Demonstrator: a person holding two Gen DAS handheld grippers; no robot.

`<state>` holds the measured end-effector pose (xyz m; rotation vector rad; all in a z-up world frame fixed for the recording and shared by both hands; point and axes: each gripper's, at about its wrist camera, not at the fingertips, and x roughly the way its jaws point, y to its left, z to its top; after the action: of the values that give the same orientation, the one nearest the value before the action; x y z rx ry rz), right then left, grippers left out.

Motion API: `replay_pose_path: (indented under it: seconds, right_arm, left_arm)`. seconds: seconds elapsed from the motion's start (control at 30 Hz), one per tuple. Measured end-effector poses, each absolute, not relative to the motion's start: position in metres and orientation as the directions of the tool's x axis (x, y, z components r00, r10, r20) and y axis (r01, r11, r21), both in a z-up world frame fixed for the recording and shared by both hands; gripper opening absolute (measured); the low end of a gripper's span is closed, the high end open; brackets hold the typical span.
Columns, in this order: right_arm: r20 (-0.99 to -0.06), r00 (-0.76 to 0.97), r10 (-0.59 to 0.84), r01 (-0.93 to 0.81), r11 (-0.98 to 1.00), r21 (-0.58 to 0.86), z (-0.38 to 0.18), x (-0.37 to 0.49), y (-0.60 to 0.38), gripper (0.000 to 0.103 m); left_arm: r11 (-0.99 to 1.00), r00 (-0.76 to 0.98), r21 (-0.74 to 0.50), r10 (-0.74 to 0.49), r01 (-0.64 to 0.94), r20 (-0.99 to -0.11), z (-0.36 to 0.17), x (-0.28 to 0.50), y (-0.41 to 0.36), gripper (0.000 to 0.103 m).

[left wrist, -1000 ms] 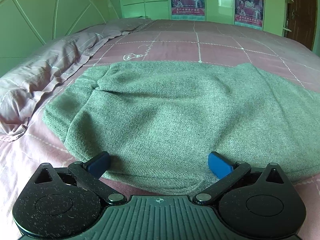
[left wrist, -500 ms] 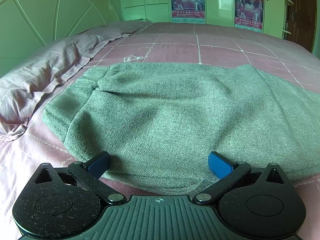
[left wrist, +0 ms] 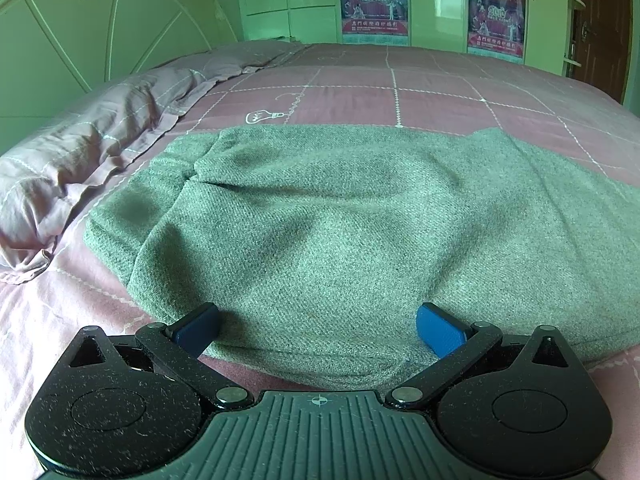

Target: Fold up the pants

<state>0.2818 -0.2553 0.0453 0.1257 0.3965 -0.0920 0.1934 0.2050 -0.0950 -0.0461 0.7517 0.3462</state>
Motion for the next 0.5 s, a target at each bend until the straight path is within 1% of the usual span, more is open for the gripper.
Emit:
replay_pose_path:
  seconds: [0.03, 0.07, 0.13, 0.2, 0.3, 0.43, 0.5]
  right_arm:
    - [-0.395, 0.912, -0.108, 0.18, 0.972, 0.151, 0.045, 0.278, -0.278, 0.001]
    - [-0.423, 0.895, -0.141, 0.237, 0.954, 0.182, 0.039, 0.276, -0.298, 0.001]
    - [-0.534, 0.832, -0.149, 0.351, 0.888, 0.298, 0.006, 0.275, -0.343, 0.001]
    - [-0.633, 0.765, -0.119, 0.411, 0.846, 0.338, -0.029, 0.276, -0.367, 0.001]
    - [-0.632, 0.769, -0.095, 0.381, 0.862, 0.334, -0.038, 0.272, -0.367, 0.001]
    - [-0.581, 0.813, -0.051, 0.348, 0.841, 0.414, -0.02, 0.264, -0.367, 0.001]
    - [-0.583, 0.812, -0.027, 0.345, 0.829, 0.441, -0.02, 0.262, -0.368, 0.003]
  left_arm:
    - [0.943, 0.677, 0.081, 0.29, -0.324, -0.676, -0.095, 0.193, 0.205, 0.103]
    - [0.943, 0.678, 0.079, 0.289, -0.323, -0.676, -0.095, 0.194, 0.206, 0.103]
    - [0.944, 0.679, 0.076, 0.285, -0.321, -0.677, -0.095, 0.194, 0.206, 0.103]
    - [0.947, 0.678, 0.074, 0.277, -0.312, -0.681, -0.095, 0.195, 0.208, 0.103]
    - [0.954, 0.67, 0.065, 0.252, -0.291, -0.698, -0.094, 0.197, 0.212, 0.103]
    - [0.959, 0.664, 0.059, 0.236, -0.278, -0.709, -0.093, 0.199, 0.214, 0.103]
    - [0.958, 0.666, 0.06, 0.24, -0.282, -0.706, -0.094, 0.198, 0.213, 0.103]
